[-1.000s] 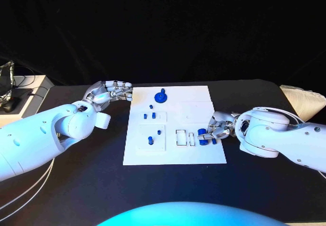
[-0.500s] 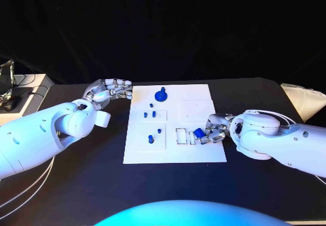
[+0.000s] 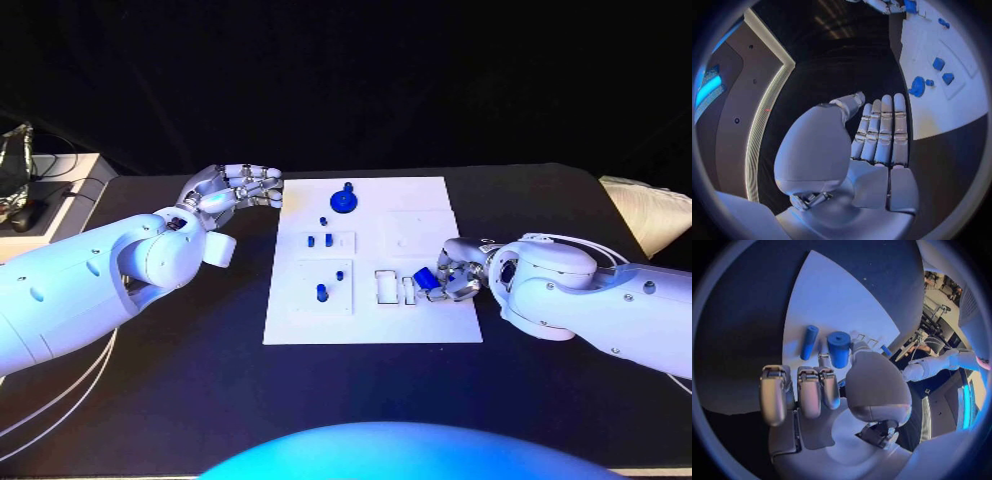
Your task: Assemble the parts on the task board
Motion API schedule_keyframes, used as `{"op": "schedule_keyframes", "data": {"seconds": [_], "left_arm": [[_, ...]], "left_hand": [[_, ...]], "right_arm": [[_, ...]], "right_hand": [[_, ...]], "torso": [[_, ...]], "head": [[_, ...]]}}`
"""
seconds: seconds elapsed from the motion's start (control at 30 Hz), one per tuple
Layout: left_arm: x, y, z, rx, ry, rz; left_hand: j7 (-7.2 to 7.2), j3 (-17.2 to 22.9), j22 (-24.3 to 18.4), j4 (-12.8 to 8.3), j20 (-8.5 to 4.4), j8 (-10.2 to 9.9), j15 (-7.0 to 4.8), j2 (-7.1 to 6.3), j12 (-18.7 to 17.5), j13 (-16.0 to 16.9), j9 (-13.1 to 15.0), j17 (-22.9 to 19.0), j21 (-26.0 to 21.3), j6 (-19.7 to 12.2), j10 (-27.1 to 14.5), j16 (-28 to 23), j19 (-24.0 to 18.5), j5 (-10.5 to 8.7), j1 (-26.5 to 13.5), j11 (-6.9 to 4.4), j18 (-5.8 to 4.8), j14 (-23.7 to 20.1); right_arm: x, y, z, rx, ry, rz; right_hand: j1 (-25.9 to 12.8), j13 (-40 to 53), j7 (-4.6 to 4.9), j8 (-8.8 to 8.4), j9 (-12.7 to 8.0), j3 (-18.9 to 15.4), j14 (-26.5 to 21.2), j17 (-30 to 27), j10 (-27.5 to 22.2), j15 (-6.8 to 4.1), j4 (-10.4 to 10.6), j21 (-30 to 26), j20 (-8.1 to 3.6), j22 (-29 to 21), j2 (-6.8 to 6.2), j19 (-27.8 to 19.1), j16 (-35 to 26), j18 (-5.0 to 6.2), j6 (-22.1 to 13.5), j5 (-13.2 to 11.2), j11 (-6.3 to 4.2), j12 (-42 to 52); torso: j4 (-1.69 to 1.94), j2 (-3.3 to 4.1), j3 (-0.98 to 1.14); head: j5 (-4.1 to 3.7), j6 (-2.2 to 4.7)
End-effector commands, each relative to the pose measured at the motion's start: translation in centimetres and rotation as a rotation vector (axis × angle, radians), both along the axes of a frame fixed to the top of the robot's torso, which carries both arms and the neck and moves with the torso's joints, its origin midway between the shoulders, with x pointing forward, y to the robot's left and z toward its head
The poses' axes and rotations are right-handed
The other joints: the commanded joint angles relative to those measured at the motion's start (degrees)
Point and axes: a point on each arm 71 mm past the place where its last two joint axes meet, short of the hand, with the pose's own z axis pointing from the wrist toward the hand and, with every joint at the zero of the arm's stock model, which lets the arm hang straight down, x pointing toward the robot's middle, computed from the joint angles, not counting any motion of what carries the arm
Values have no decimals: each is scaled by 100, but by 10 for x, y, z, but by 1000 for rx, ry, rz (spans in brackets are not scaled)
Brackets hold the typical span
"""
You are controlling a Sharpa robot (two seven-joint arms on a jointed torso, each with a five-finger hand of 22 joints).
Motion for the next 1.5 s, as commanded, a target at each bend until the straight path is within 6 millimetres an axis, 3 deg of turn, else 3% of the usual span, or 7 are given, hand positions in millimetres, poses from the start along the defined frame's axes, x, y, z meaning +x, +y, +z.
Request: {"op": "schedule_keyframes", "data": {"seconds": [0.03, 0.33, 0.63, 1.13, 1.37, 1.43, 1.5], "left_arm": [[-1, -3, 1, -17, -5, -17], [0, -3, 0, -16, -2, -16], [0, -4, 0, -17, 2, -21], [-1, -5, 0, -22, 7, -27], [-1, -4, 0, -21, 8, -27], [-1, -4, 0, -21, 9, -27], [-1, -4, 0, -21, 9, -28]], "left_hand": [[4, -1, -6, 35, 32, -28, 9, 24, -14, -10, -8, 11, -39, -37, -10, -25, 25, 16, -43, 23, 14, 25], [8, 2, -7, 35, 32, -27, 10, 25, -21, -13, -8, 15, -42, -34, -21, -29, 27, 17, -40, 26, 15, 24], [19, 0, -25, 92, 42, -20, 22, 50, -38, -18, -10, 39, -71, -22, -51, -46, 34, 14, -95, 41, 11, 28], [19, -4, -60, 175, 56, -22, 27, 73, -48, -18, -16, 73, -124, -29, -76, -64, 50, 12, -170, 46, 14, 32], [19, -4, -63, 178, 57, -22, 28, 73, -50, -19, -17, 75, -128, -30, -79, -65, 51, 12, -172, 47, 14, 32], [19, -4, -63, 178, 57, -22, 28, 73, -50, -19, -17, 75, -128, -30, -79, -65, 51, 12, -172, 47, 14, 32], [19, -5, -68, 185, 58, -22, 28, 71, -52, -19, -18, 79, -135, -31, -85, -68, 54, 12, -177, 48, 15, 31]], "right_arm": [[-2, 0, 2, 60, -28, -34], [-5, 2, 17, 159, -1, -77], [-6, 24, 18, 205, 52, -62], [-7, 44, 3, 175, 100, -15], [-7, 46, 1, 157, 98, -2], [-6, 47, 1, 153, 90, 1], [-5, 47, 1, 147, 75, 2]], "right_hand": [[183, 1509, -76, 14, -7, 288, 598, 1507, 601, -34, -175, 34, -48, 1417, 89, 540, 24, -100, -33, 77, -43, 12], [101, 1509, -79, 8, -12, 460, 598, 1507, 601, -37, -178, 55, -51, 1422, 23, 544, 24, -104, -8, 107, -46, 12], [51, 1509, -63, -19, -21, 633, 598, 1507, 601, -30, -177, 9, -48, 1411, -119, 534, 24, -96, -20, -16, -34, 12], [-382, 1509, -22, -54, -20, 763, 598, 1507, 601, 7, -169, -58, -14, 1394, -305, 519, 24, -84, -6, -521, 6, 12], [-459, 1509, -24, -50, -11, 737, 598, 1507, 601, 6, -166, -68, -12, 1392, -301, 517, 24, -82, 1, -639, 5, 12], [-496, 1509, -26, -46, -3, 717, 598, 1507, 601, 5, -168, -70, -12, 1391, -293, 517, 24, -81, 3, -722, 4, 12], [-557, 1508, -31, -35, 16, 649, 598, 1507, 600, 2, -167, -73, -13, 1391, -271, 516, 24, -81, 11, -969, 0, 11]], "torso": [[4, -12, -2], [-3, -17, -11], [8, -3, -7], [6, 5, -4], [-2, 6, -1], [-1, 5, 4], [0, 6, 5]], "head": [[-7, 0], [-16, 23], [-25, 38], [-7, 58], [9, 49], [13, 52], [14, 52]]}}
